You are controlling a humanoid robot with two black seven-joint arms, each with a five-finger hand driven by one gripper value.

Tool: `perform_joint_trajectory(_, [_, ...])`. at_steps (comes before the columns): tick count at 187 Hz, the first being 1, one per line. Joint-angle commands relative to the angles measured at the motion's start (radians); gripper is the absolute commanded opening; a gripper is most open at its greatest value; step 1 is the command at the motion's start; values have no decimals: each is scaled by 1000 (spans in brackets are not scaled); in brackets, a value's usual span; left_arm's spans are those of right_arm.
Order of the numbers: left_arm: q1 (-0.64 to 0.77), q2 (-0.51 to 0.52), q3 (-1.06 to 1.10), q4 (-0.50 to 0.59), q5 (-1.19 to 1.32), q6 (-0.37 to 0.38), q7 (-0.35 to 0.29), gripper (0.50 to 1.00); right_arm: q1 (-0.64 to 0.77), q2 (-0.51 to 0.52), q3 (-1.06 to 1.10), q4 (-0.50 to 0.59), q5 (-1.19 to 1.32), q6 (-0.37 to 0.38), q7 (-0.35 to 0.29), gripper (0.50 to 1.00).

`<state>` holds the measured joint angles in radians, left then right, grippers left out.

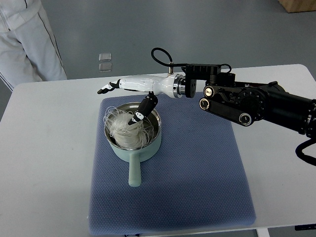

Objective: Put vermicelli into pot with right hand
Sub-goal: 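Lift the vermicelli with the right hand and lower it into the pot, then open the right hand to release the vermicelli into the pot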

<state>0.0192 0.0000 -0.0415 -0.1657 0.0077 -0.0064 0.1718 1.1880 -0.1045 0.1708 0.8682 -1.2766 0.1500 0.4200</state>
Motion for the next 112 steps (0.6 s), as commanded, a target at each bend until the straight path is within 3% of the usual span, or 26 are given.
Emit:
perform_joint_trajectory(1, [1, 0, 0, 0, 0, 0, 0, 1000, 1, -6, 3, -1, 0, 5, 0, 924])
perform_joint_trajectory(112, [1, 0, 0, 0, 0, 0, 0, 1000, 1, -149, 10, -15, 13, 5, 8, 926])
